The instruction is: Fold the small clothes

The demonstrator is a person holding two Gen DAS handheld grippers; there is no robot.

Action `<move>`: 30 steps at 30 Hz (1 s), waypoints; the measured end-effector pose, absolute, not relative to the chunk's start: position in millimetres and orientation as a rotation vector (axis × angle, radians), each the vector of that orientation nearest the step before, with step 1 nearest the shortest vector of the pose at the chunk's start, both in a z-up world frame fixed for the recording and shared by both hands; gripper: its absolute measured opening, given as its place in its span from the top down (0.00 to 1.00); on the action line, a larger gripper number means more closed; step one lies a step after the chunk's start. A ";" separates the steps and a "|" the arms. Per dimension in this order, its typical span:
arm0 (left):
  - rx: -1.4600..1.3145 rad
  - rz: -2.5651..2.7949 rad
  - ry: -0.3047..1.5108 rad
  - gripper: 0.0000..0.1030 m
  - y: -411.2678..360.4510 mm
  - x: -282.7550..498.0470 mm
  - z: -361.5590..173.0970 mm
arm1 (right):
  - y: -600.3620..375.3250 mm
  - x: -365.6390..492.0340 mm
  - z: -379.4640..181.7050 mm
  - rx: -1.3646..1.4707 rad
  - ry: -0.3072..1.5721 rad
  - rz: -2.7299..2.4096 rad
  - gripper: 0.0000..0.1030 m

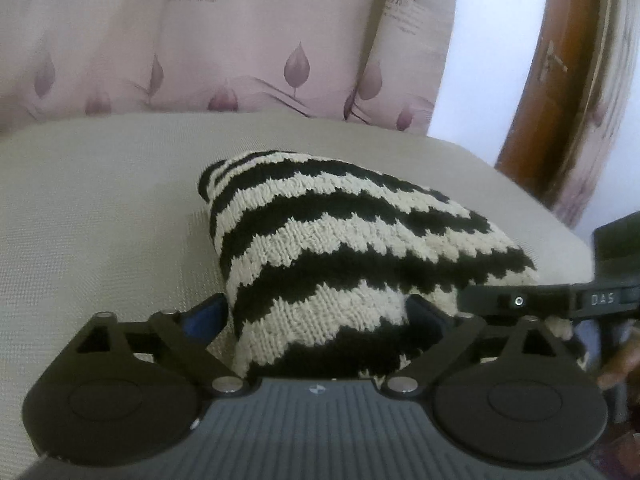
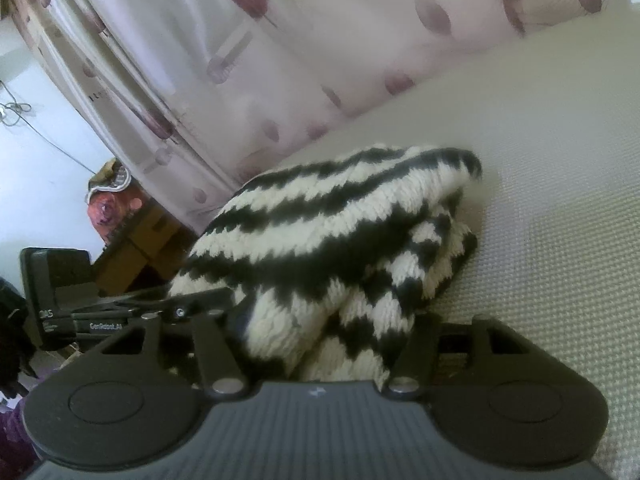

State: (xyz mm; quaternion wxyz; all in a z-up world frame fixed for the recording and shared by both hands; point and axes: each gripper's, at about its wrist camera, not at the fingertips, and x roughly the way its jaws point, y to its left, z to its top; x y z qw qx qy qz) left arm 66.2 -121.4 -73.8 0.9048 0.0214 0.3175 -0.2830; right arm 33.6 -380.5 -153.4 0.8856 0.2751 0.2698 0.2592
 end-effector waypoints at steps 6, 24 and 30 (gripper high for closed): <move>0.069 -0.529 0.621 0.00 -127.4 60.8 -73.3 | -371.9 22.0 -149.0 0.508 0.529 0.477 0.35; 0.180 -0.344 0.401 0.00 -142.0 11.7 -55.6 | -333.1 -73.7 -119.7 0.337 0.269 0.135 0.04; 0.091 -0.223 0.340 0.00 -136.8 1.6 -43.4 | -322.7 -87.0 -112.8 0.289 0.191 0.068 0.02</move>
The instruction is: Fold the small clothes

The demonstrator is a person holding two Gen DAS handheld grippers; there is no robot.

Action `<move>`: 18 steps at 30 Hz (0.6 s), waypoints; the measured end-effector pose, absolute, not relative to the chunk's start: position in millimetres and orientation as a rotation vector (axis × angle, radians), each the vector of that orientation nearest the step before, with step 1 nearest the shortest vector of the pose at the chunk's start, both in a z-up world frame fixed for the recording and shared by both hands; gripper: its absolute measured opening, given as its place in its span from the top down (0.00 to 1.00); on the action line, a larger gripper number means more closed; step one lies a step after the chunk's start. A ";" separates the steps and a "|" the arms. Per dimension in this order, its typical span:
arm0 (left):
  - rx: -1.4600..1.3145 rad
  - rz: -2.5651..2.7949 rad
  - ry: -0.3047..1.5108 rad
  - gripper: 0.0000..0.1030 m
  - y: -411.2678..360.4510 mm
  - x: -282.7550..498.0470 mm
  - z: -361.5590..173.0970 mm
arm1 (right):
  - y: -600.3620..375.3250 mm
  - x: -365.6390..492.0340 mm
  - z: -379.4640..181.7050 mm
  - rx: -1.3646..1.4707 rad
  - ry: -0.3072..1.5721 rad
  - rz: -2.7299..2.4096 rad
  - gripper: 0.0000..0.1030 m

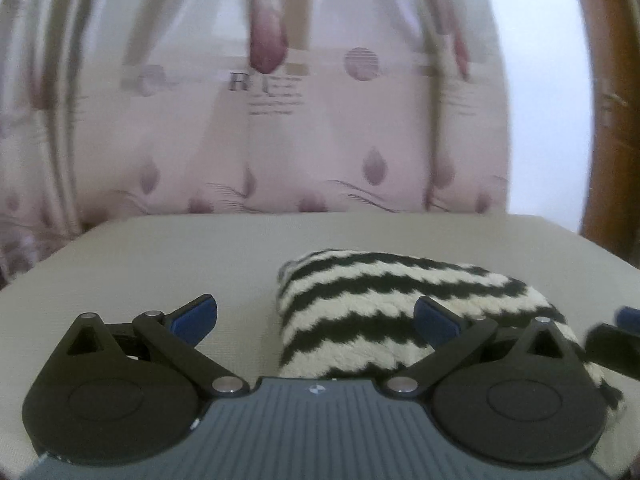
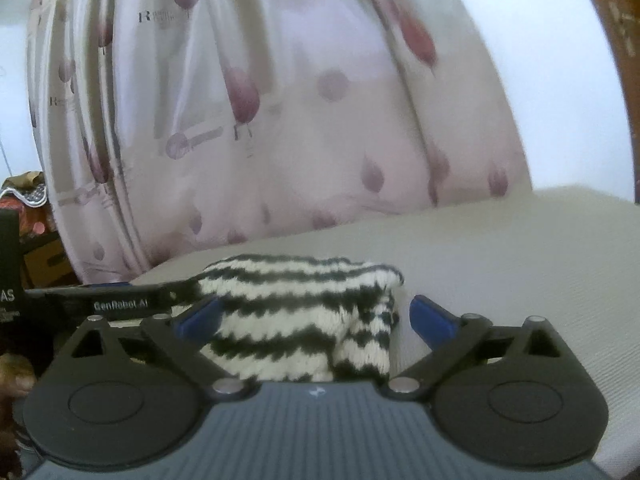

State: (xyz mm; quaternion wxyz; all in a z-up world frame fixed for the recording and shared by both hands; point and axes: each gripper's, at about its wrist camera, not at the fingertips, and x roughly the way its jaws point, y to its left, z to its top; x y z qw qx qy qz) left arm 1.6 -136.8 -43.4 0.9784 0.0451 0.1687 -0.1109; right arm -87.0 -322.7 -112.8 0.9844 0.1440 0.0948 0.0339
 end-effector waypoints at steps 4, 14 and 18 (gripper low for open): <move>0.098 -0.176 0.331 0.00 -134.7 1.7 -37.0 | -319.2 -91.0 -110.0 0.280 0.171 0.065 0.02; 0.224 -0.187 0.149 0.00 -143.3 -24.3 -28.1 | -312.8 -94.9 -107.5 0.263 0.181 0.060 0.01; 0.230 -0.244 0.109 0.00 -145.4 -35.8 -25.5 | -313.1 -98.7 -106.5 0.268 0.175 0.054 0.01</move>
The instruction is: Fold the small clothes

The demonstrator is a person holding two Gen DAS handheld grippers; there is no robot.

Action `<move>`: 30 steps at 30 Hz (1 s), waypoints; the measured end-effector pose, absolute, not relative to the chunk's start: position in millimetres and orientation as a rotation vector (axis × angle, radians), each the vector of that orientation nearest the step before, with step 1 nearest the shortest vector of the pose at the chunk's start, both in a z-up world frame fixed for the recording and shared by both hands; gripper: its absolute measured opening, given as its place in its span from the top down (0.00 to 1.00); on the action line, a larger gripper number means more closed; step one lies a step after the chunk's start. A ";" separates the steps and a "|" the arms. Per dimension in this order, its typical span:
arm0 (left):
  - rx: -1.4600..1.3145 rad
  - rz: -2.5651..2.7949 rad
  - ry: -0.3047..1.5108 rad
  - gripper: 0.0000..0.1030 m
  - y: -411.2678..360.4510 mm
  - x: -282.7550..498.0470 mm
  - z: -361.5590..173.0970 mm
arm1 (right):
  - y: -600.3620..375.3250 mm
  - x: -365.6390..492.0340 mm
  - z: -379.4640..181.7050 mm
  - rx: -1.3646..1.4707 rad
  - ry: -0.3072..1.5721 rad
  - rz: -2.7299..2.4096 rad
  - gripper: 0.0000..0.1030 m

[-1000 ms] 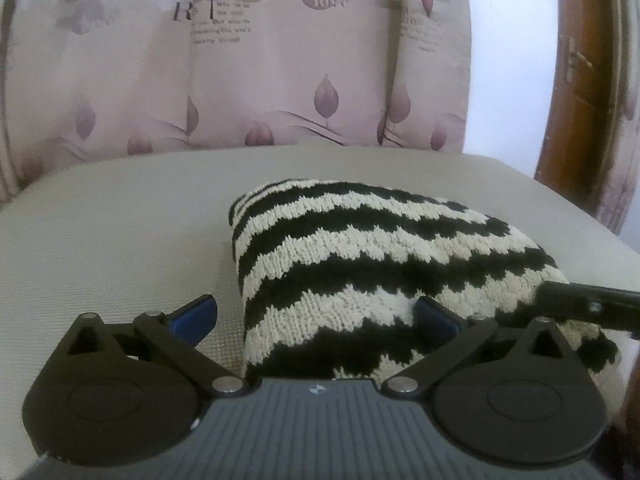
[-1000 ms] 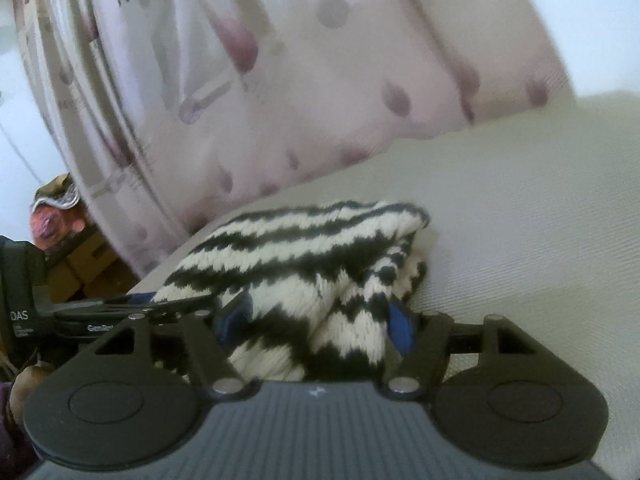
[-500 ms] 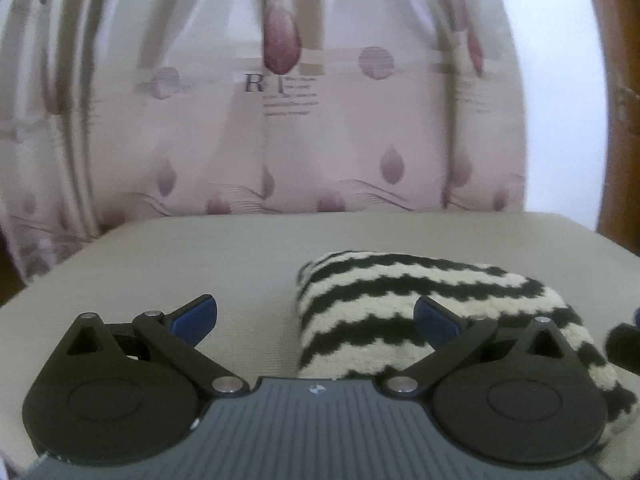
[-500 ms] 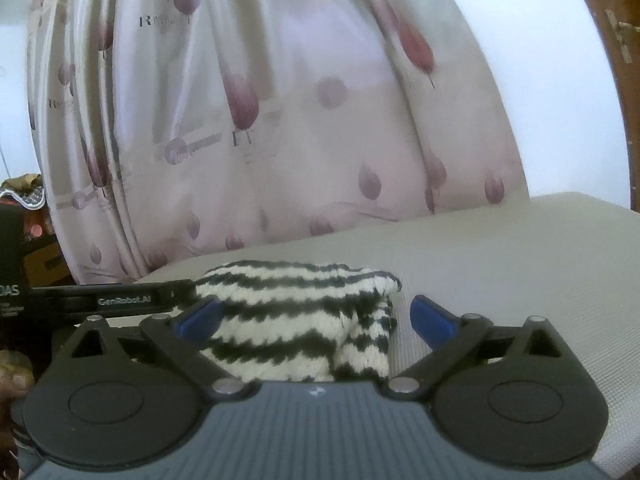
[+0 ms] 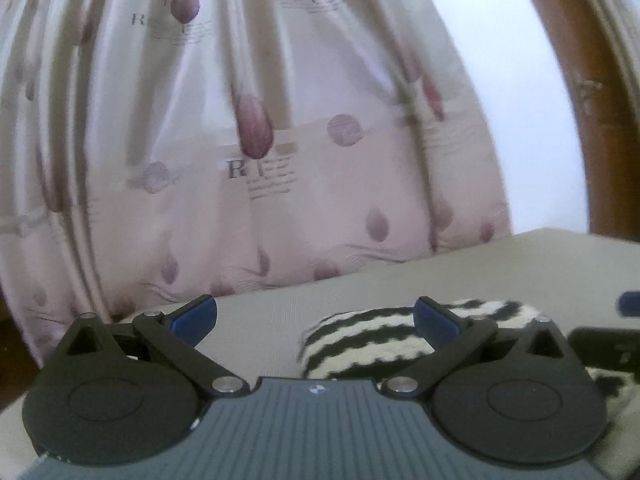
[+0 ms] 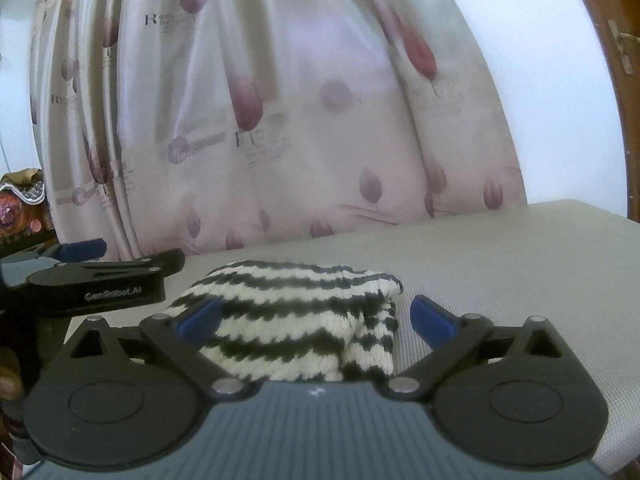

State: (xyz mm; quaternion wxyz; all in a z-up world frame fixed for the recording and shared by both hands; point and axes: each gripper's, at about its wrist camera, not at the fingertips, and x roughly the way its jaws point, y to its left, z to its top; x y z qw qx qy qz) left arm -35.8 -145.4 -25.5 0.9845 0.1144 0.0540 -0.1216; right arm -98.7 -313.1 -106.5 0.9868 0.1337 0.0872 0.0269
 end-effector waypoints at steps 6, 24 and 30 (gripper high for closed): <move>0.100 -0.275 0.244 0.00 -138.8 -23.7 -17.7 | -314.6 -100.2 -106.5 0.270 0.176 0.043 0.01; 0.070 -0.261 0.293 0.00 -135.3 -21.3 -23.9 | -307.1 -100.0 -109.3 0.223 0.190 0.014 0.01; 0.061 -0.273 0.310 0.00 -135.8 -19.4 -26.5 | -307.3 -99.2 -110.9 0.225 0.202 0.019 0.01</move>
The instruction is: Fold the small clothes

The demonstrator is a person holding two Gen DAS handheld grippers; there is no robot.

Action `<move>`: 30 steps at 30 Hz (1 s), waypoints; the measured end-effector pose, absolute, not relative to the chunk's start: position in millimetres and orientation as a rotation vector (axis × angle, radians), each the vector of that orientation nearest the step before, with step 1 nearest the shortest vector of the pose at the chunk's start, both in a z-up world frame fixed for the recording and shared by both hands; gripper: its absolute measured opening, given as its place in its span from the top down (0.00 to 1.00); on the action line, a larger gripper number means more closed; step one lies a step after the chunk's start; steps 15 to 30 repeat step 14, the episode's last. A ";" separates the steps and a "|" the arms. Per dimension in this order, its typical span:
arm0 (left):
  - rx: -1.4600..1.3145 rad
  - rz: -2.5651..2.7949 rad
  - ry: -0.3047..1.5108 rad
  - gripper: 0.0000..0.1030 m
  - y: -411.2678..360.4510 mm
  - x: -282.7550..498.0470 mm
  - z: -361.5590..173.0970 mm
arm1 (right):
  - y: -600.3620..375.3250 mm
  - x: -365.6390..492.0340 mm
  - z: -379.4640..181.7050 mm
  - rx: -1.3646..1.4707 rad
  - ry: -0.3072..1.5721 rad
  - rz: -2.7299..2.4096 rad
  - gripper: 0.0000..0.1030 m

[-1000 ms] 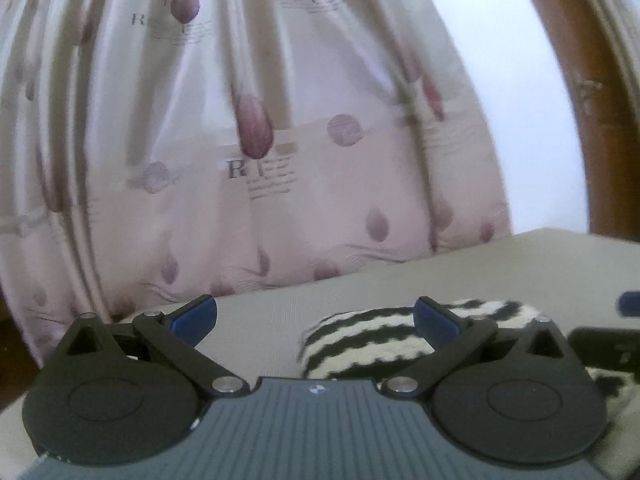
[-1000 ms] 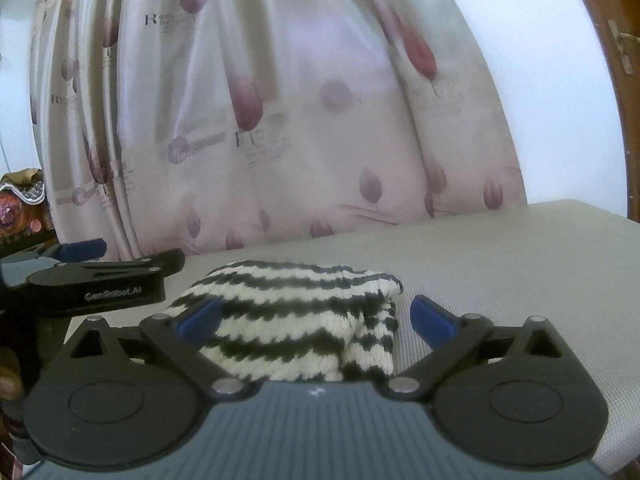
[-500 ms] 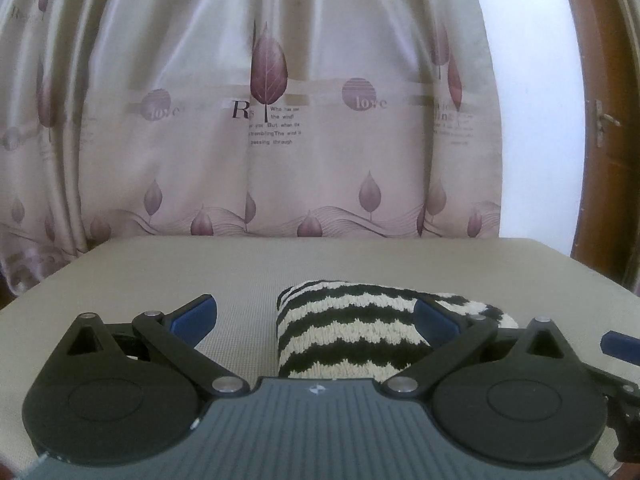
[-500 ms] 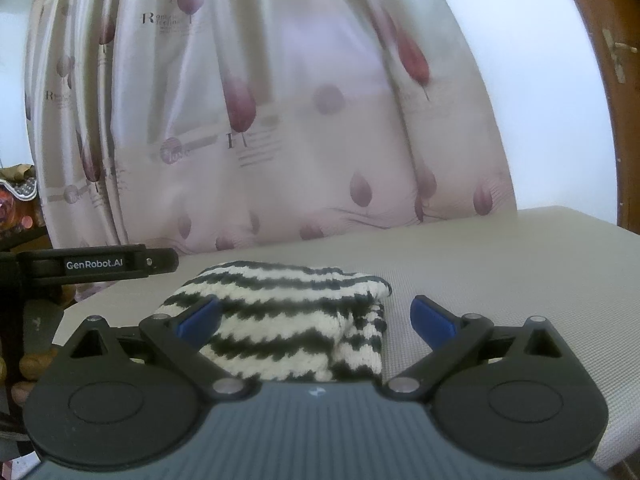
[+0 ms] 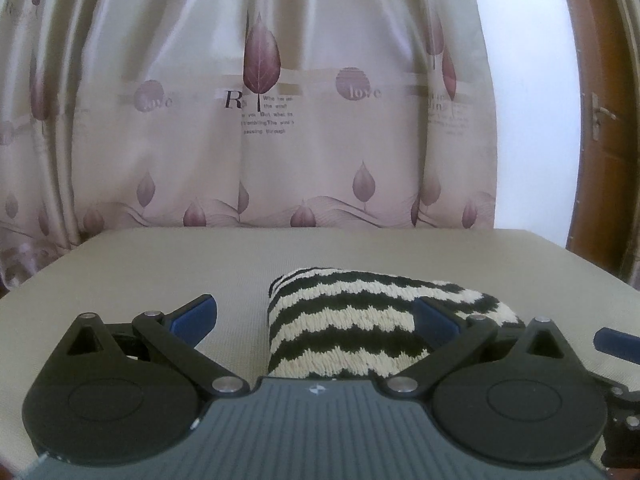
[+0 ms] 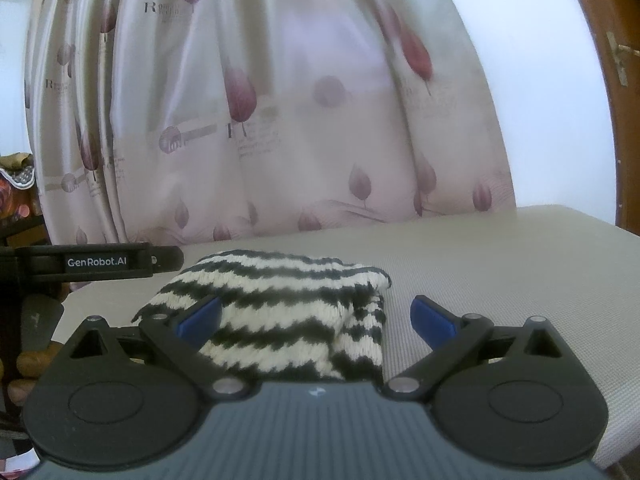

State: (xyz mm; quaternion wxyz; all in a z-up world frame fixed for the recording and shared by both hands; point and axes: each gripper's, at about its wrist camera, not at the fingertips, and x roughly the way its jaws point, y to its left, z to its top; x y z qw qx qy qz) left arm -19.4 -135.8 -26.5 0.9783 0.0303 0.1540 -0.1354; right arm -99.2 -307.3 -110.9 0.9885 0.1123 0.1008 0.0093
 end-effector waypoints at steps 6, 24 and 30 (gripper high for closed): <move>0.053 -0.275 0.306 0.00 -136.9 -17.0 -29.9 | -308.2 -98.8 -111.6 0.226 0.204 0.021 0.01; 0.040 -0.269 0.317 0.00 -135.9 -14.4 -28.0 | -308.8 -98.2 -110.3 0.211 0.207 0.006 0.01; 0.040 -0.269 0.317 0.00 -135.9 -14.4 -28.0 | -308.8 -98.2 -110.3 0.211 0.207 0.006 0.01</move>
